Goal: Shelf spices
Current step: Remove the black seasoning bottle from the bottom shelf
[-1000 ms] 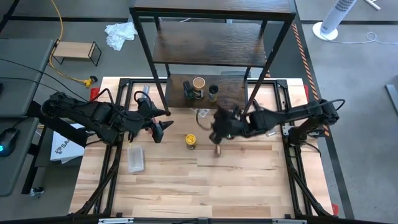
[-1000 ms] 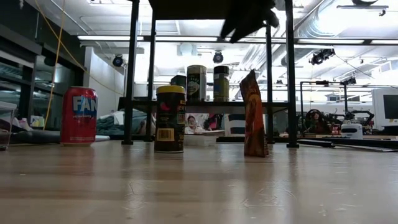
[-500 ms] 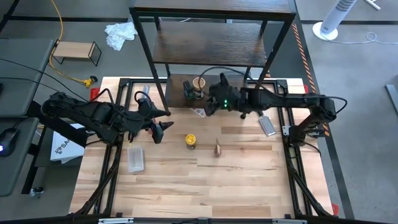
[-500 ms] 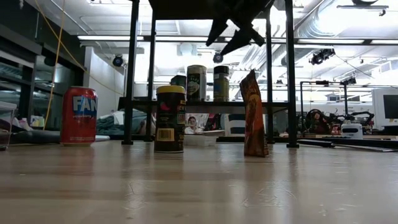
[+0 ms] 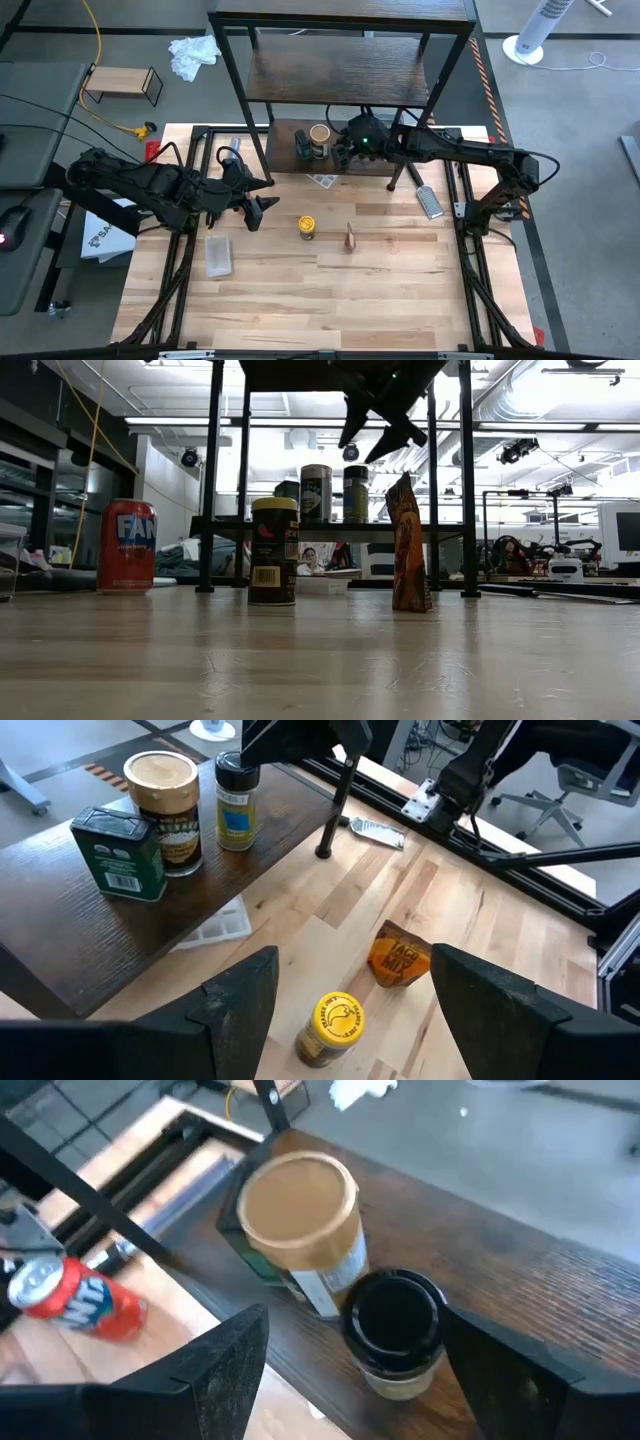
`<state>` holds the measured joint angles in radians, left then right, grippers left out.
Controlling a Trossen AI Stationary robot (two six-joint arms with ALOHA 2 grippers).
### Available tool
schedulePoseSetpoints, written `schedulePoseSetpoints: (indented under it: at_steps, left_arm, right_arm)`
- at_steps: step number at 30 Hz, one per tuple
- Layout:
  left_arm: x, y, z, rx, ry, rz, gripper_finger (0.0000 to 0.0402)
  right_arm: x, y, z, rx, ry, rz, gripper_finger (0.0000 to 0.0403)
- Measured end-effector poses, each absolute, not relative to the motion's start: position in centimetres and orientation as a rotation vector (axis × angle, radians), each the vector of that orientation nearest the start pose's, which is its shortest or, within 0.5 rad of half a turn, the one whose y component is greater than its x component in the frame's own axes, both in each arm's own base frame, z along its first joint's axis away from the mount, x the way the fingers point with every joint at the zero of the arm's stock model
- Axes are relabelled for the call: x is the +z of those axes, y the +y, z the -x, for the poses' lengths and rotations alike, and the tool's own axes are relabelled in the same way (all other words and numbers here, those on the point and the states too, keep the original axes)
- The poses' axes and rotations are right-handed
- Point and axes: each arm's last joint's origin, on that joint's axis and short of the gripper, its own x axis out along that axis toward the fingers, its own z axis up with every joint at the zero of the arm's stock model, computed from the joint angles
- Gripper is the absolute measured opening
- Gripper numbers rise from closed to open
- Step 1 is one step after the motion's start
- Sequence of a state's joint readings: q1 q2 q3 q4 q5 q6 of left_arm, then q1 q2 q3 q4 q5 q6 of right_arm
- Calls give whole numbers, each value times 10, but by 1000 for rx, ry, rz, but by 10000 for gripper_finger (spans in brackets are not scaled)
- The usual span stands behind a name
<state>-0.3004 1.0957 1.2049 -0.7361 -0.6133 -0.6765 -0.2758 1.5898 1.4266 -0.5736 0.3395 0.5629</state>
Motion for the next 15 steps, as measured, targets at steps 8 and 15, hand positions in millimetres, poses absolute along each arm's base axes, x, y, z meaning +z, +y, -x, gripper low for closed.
schedulePoseSetpoints:
  at_steps: [8,15]
  left_arm:
    - [371,-46,-206,481,429,400,257]
    - [371,-46,-206,483,427,411,257]
  right_arm:
    - [304,-112,-338,-789,653,-459,291]
    - [290,-115,-349,-780,674,-459,291]
